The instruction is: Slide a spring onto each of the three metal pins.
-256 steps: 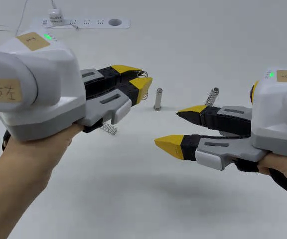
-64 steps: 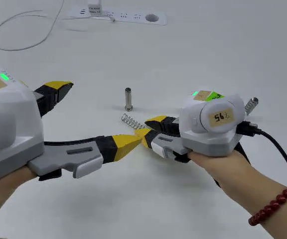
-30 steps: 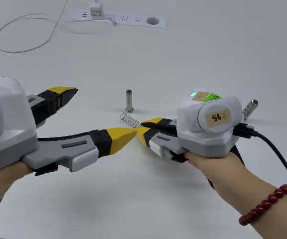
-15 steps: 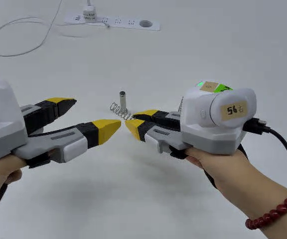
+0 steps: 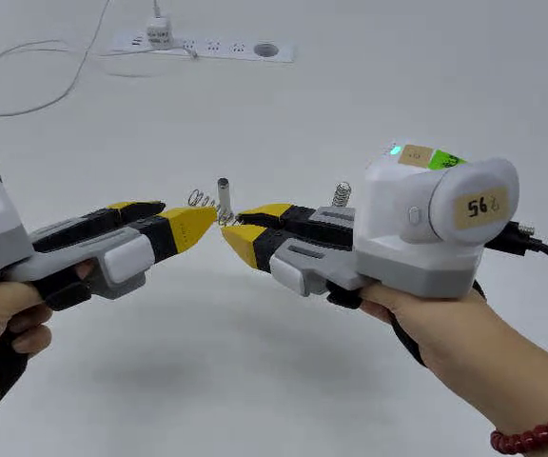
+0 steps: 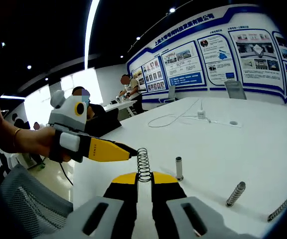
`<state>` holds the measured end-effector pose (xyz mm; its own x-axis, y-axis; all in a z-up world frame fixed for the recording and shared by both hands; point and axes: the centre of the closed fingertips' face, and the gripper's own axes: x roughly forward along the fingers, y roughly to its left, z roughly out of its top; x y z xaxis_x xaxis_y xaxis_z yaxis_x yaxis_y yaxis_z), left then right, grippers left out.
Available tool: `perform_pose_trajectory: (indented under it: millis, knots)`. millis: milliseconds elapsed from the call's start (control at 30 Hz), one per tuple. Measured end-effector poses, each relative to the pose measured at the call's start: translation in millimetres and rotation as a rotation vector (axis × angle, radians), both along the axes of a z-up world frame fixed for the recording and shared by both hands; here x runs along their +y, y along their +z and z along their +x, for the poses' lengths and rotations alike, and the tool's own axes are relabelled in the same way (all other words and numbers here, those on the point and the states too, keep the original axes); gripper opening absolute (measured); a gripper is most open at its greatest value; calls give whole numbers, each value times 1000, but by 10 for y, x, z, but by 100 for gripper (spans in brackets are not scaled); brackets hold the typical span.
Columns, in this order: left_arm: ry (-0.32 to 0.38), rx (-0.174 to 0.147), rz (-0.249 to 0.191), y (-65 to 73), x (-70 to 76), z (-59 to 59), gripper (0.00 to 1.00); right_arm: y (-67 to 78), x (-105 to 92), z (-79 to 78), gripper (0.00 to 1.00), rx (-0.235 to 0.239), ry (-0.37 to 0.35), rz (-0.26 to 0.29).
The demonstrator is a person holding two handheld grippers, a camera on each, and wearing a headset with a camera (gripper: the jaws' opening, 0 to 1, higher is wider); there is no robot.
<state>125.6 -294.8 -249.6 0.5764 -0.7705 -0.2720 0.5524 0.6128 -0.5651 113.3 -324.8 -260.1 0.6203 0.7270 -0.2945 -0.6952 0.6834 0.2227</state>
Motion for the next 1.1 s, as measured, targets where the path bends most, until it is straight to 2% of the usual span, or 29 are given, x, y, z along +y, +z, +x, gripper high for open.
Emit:
perform_pose_trajectory:
  millis: [167,300,333,367,433,667,800,967,1100]
  knots:
    - [1,26,-26,0,-26,-13,35,17,19,-30,10,-7,14,-1]
    - [20,72,-115,48,-50,-9,30,24,32,-52,10,-11,25,-1]
    - [25,82,-122,47,-48,-6,29,30,33,-53,10,-12,25,2]
    - [26,94,-124,38,-51,-10,26,39,34,-55,10,-14,26,5]
    - [25,92,-122,36,-56,-7,26,55,39,-56,10,-20,29,8]
    - [24,123,-149,38,-91,-24,21,71,41,-60,10,-23,32,13]
    - [39,149,-186,54,-108,-19,19,66,38,-68,10,-23,35,9]
    - [54,183,-195,30,-103,-16,15,60,34,-77,10,-24,38,2]
    - [55,178,-201,44,-102,-9,14,55,35,-79,10,-26,40,0]
